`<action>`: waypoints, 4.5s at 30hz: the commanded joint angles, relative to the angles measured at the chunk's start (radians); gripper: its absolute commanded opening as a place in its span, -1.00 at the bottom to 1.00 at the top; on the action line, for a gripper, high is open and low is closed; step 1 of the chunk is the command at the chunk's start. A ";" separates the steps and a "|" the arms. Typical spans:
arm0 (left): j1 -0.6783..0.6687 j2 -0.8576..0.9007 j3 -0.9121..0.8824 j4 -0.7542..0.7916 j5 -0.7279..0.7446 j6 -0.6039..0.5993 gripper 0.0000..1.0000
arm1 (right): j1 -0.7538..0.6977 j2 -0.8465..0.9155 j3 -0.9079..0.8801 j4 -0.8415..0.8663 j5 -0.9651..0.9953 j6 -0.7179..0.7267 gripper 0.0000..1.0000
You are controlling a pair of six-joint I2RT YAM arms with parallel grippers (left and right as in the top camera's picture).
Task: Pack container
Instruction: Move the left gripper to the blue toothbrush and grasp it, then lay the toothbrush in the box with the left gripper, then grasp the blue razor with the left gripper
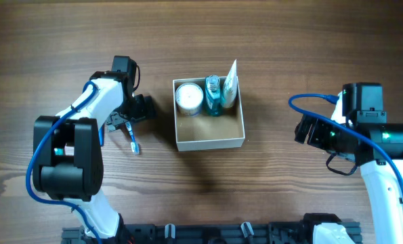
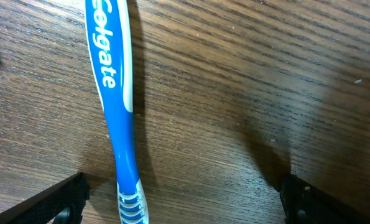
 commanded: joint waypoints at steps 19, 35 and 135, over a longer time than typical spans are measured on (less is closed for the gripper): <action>0.008 0.056 -0.013 -0.040 -0.003 0.013 -0.58 | -0.002 -0.001 -0.008 -0.002 0.025 -0.020 0.99; 0.007 -0.030 0.039 -0.077 -0.021 0.013 -0.92 | -0.005 -0.001 -0.007 0.013 0.025 -0.018 0.99; 0.254 0.084 0.013 -0.081 0.029 0.192 -0.88 | -0.412 0.013 -0.002 0.085 -0.095 -0.021 0.99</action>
